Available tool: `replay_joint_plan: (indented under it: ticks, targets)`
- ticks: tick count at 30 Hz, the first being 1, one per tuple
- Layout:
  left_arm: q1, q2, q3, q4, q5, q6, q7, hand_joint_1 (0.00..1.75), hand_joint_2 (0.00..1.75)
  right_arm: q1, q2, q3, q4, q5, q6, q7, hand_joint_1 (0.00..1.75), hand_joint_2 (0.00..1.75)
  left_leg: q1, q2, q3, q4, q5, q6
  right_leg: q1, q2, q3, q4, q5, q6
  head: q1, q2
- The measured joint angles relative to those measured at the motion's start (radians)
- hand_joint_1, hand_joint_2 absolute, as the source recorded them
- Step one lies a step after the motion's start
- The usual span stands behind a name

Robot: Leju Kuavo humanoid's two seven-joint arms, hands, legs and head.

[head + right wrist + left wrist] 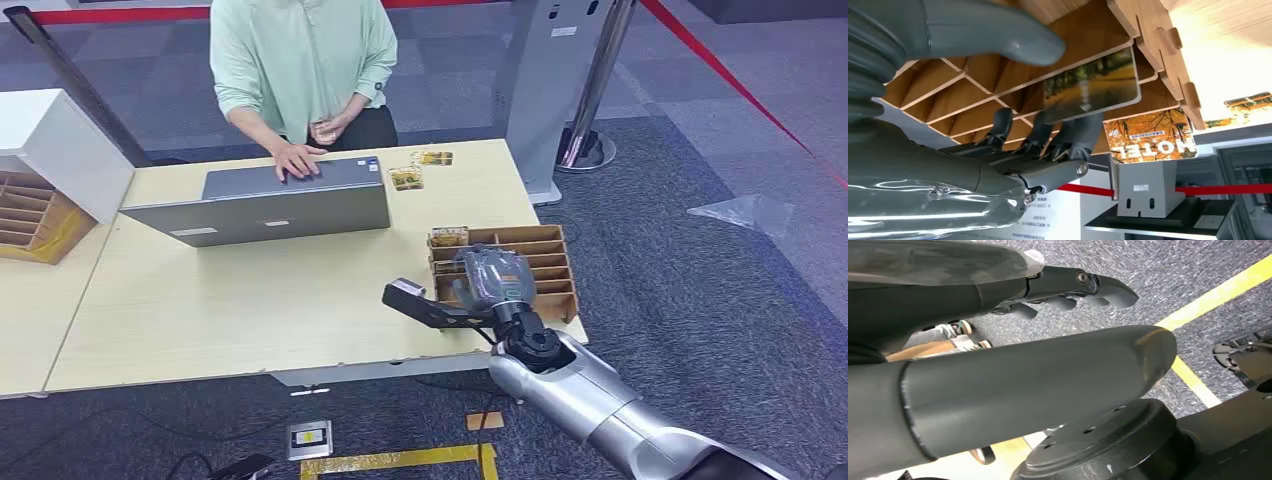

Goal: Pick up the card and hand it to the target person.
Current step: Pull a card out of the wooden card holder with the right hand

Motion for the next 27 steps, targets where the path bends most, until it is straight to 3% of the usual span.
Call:
replay_joint_plan:
  ticks: [6,11,21,27]
  targets:
    - [-0.001,0.000,0.000,0.000,-0.002,0.000,0.001,0.00,0.00,-0.001,0.000,0.000,0.000,-0.002,-0.002,-0.002,1.41,1.75,0.000,0.000,0.000,0.000,0.000,0.000,0.000,0.000,0.000,0.000,0.000,0.000,0.000,0.000]
    - [-0.003,0.000,0.000,0.000,0.002,0.000,0.001,0.00,0.00,-0.001,0.001,0.000,0.002,-0.005,-0.019,-0.010,1.58,1.75,0.000,0.000,0.000,0.000,0.000,0.000,0.000,0.000,0.000,0.000,0.000,0.000,0.000,0.000]
    - [-0.003,0.000,0.000,0.000,0.005,0.001,-0.003,0.00,0.00,0.000,0.007,0.000,0.004,-0.003,-0.062,-0.020,1.66,1.75,0.000,0.000,0.000,0.000,0.000,0.000,0.000,0.000,0.000,0.000,0.000,0.000,0.001,0.000]
    - [-0.001,0.000,0.000,0.000,0.010,0.002,-0.009,0.00,0.00,0.000,0.008,0.000,-0.039,0.000,-0.064,-0.022,1.60,1.75,0.000,0.000,0.000,0.000,0.000,0.000,0.000,0.000,0.000,0.000,0.000,0.000,0.000,0.000]
